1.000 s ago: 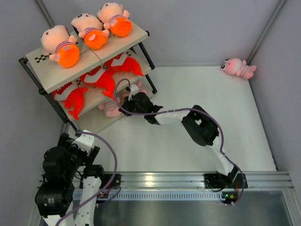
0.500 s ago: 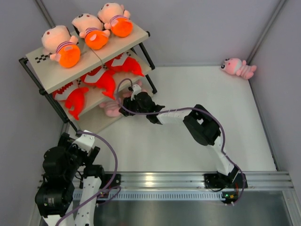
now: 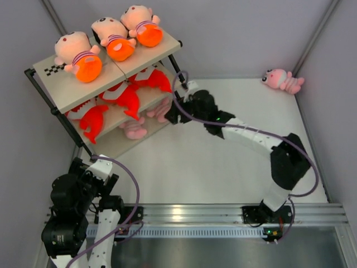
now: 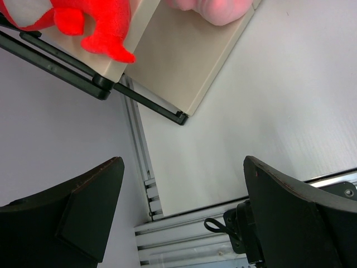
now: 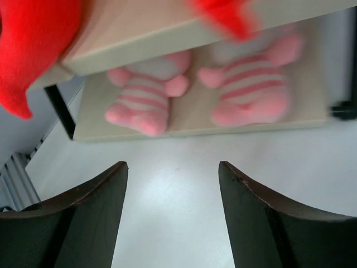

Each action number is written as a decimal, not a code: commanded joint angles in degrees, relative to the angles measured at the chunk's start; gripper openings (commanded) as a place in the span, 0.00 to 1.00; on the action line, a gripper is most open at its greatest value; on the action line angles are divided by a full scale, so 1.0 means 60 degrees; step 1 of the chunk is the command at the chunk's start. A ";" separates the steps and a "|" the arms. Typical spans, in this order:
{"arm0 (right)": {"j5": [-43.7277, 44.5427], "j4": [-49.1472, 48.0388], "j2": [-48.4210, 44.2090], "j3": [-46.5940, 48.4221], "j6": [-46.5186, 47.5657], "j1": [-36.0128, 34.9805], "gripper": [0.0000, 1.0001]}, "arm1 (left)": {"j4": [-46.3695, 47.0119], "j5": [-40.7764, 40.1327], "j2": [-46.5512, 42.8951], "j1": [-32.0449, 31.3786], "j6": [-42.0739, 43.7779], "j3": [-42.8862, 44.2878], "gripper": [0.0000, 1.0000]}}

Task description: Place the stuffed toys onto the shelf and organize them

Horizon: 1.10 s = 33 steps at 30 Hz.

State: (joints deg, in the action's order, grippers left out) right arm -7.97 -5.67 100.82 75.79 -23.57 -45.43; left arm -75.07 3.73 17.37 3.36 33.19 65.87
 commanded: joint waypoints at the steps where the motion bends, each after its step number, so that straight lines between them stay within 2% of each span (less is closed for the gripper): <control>1: 0.0359 0.2184 -0.1973 -0.0209 0.0120 0.2103 0.67 | -0.0116 0.0155 -0.0067 0.0056 0.0079 0.0126 0.95; 5: 0.0245 0.3039 -0.2549 -0.0079 0.0149 0.4870 0.69 | -0.0101 0.0287 0.0006 0.0056 0.0050 0.0009 0.95; 6: 0.0099 0.3113 -0.2506 0.0009 0.0135 0.5906 0.69 | -0.0101 0.0316 0.0021 0.0056 0.0064 0.0009 0.95; 12: -0.0122 0.2806 -0.1644 0.0683 -0.0025 0.8665 0.69 | -0.0116 0.0229 0.0269 0.0071 0.0049 0.0009 0.95; 18: -0.0196 0.1841 -0.0414 0.0874 -0.0743 0.9913 0.69 | -0.0116 0.0389 0.0460 0.0085 0.0108 -0.0021 0.95; 23: 0.0009 0.1356 0.0847 0.1605 -0.1139 1.0398 0.69 | -0.0101 0.0813 0.0270 0.0071 0.0503 -0.0182 0.95; 27: 0.0726 0.1034 0.2048 0.2279 -0.1330 1.0735 0.69 | -0.0116 0.1253 -0.0008 0.0071 0.0796 -0.0123 0.95; 30: 0.1267 0.1033 0.2793 0.2923 -0.1505 1.0867 0.78 | -0.0101 0.1691 -0.0198 0.0085 0.0797 0.0008 0.95; 33: 0.1591 0.0772 0.3511 0.3772 -0.1696 1.0999 0.82 | -0.0101 0.1942 -0.0214 0.0071 0.0680 0.0053 0.95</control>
State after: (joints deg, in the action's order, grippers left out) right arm -2.46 4.86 119.17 92.18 -31.81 19.33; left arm -75.53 11.60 16.47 3.36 36.80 65.14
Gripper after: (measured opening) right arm 0.809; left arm 0.952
